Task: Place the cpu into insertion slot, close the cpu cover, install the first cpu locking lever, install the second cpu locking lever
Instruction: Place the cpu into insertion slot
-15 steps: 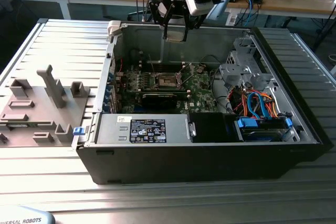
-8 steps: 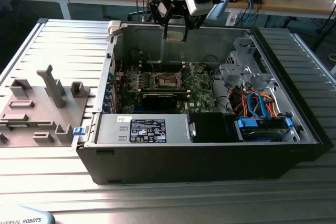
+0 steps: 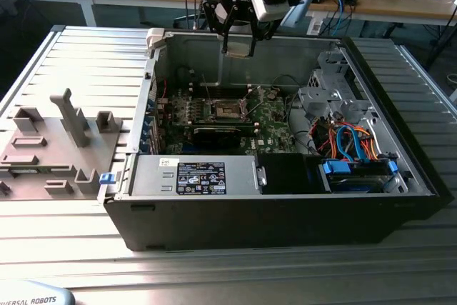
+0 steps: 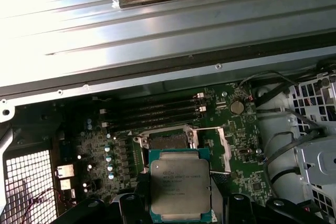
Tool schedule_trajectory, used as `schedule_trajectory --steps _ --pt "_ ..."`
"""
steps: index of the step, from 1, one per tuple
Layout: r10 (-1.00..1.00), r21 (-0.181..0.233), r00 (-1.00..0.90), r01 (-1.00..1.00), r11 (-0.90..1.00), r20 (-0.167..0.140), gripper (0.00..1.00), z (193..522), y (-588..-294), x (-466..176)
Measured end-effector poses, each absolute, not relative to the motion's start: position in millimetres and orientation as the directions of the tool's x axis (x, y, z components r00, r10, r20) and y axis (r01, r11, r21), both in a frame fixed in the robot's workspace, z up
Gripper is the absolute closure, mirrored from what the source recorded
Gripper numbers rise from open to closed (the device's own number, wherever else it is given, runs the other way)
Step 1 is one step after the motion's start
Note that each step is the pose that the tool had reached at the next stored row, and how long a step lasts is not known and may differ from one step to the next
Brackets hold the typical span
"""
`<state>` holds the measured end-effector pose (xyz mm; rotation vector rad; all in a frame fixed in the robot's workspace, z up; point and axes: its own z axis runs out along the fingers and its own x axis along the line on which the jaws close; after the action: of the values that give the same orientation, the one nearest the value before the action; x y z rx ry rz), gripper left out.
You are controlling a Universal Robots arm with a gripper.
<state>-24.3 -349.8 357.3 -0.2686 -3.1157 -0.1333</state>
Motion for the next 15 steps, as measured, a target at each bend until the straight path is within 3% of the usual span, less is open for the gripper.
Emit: schedule_trajectory --steps 15 --pt "0.2 0.084 -0.98 0.201 0.976 0.019 0.46 357.3 -349.9 -24.3"
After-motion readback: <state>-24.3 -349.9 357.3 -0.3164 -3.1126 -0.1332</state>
